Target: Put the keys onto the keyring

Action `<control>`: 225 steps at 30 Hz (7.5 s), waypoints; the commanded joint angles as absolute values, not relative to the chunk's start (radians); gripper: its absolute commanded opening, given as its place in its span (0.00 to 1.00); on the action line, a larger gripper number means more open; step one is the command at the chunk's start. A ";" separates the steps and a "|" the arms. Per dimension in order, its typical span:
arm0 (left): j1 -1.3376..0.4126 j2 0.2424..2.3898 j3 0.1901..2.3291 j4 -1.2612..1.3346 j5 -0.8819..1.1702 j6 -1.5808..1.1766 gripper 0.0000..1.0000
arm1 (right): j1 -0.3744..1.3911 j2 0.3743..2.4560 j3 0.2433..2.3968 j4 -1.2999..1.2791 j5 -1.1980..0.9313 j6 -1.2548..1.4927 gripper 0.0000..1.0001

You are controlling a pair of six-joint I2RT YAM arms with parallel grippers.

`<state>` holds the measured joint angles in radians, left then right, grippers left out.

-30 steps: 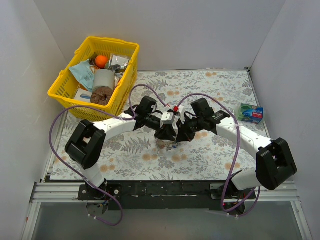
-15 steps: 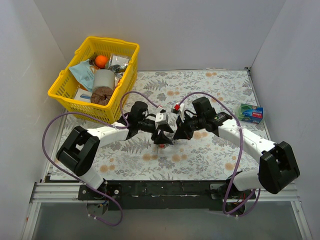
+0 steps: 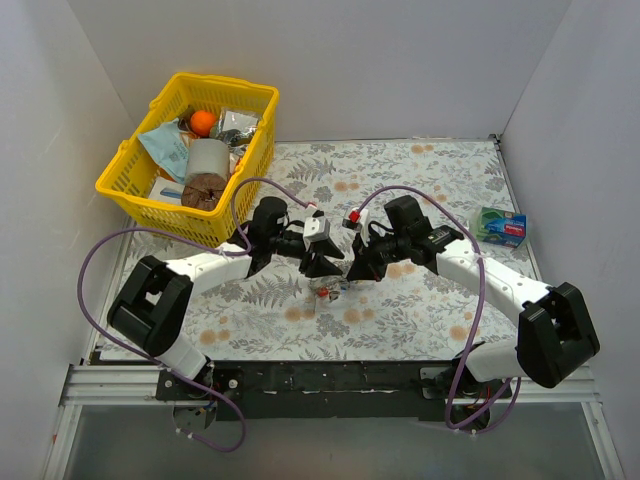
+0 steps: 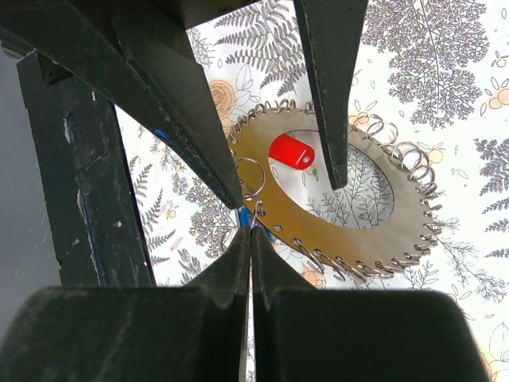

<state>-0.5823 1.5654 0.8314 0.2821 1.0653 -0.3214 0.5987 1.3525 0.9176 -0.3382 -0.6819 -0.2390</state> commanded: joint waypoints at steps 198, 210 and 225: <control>-0.535 1.681 0.775 1.758 1.301 -1.453 0.08 | 0.446 1.255 0.894 -0.141 -0.905 -0.167 0.01; -0.535 1.677 0.769 1.677 1.367 -1.424 0.49 | 0.446 1.275 0.945 -0.268 -0.868 -0.221 0.01; -0.569 1.586 1.042 0.106 1.094 -0.354 0.65 | 0.452 1.309 0.985 -0.472 -0.761 -0.256 0.01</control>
<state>-0.5610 1.5993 1.0138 0.4808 1.1812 -0.6319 0.4511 1.3106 0.9352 -0.4034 -0.7803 -0.2359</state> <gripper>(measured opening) 0.647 0.031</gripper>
